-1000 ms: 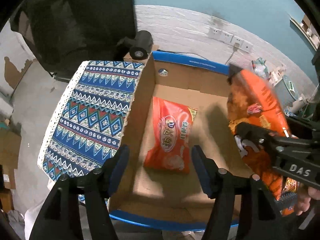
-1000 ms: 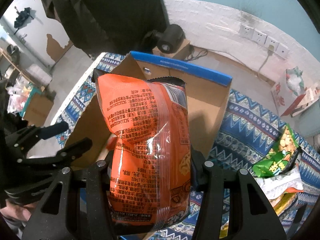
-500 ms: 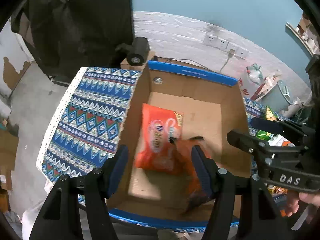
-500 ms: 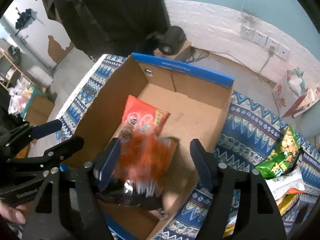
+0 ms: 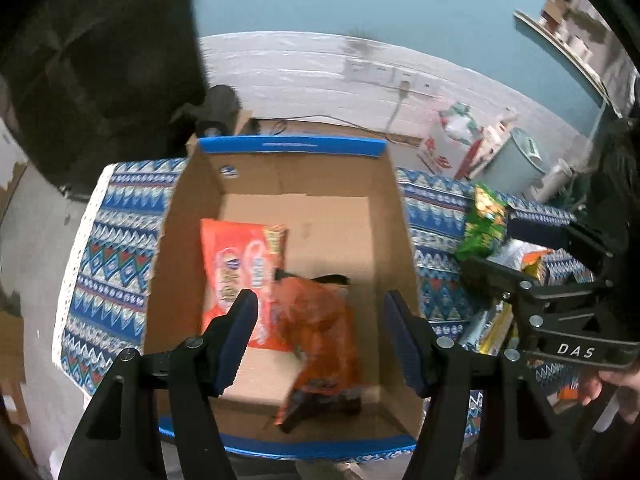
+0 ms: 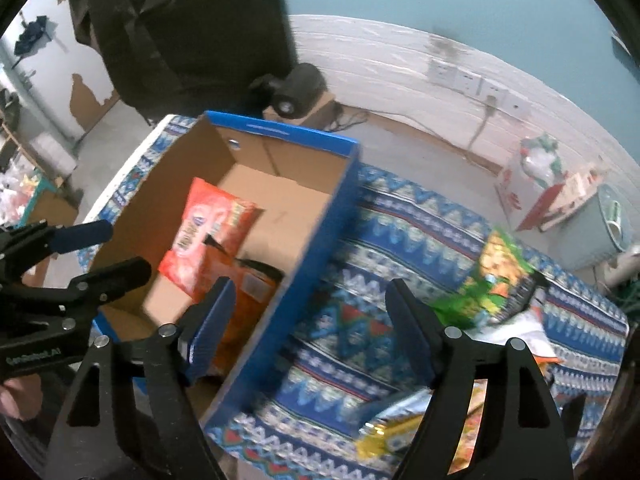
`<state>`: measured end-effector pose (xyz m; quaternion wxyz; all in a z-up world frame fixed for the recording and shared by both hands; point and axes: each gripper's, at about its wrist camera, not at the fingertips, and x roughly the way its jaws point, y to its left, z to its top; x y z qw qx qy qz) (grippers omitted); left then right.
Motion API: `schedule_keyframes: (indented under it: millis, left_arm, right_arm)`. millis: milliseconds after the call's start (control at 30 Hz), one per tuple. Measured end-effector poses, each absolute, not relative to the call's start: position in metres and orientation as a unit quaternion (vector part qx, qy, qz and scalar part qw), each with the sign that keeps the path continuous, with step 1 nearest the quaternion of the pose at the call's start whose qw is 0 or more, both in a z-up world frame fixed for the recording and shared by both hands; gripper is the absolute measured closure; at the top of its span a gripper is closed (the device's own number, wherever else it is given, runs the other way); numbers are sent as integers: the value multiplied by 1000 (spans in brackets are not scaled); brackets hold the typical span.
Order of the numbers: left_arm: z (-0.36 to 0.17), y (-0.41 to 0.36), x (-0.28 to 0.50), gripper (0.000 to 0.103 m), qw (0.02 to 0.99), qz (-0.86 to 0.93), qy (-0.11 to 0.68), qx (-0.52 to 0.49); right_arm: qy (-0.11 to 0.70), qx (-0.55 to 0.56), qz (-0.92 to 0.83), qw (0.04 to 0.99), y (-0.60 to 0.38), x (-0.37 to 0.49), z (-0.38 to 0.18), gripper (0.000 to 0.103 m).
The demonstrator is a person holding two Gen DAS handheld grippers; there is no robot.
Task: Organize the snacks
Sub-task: 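Open the right gripper to drop its orange bag into the box, then grasp the red-and-white chip bag from the pile with the right gripper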
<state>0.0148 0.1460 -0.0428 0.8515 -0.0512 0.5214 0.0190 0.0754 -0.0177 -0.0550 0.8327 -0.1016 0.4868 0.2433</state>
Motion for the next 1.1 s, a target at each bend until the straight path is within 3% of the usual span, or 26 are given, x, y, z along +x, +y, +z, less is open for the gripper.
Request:
schedule_keyframes:
  millis: [367, 1100]
  left_arm:
    - [-54, 79, 22, 37, 839, -47, 542, -4]
    - [-102, -47, 20, 37, 794, -141, 584, 92]
  right_arm:
    - [495, -100, 209, 838, -108, 65, -61, 23]
    - [568, -64, 161, 805, -235, 34, -136, 23]
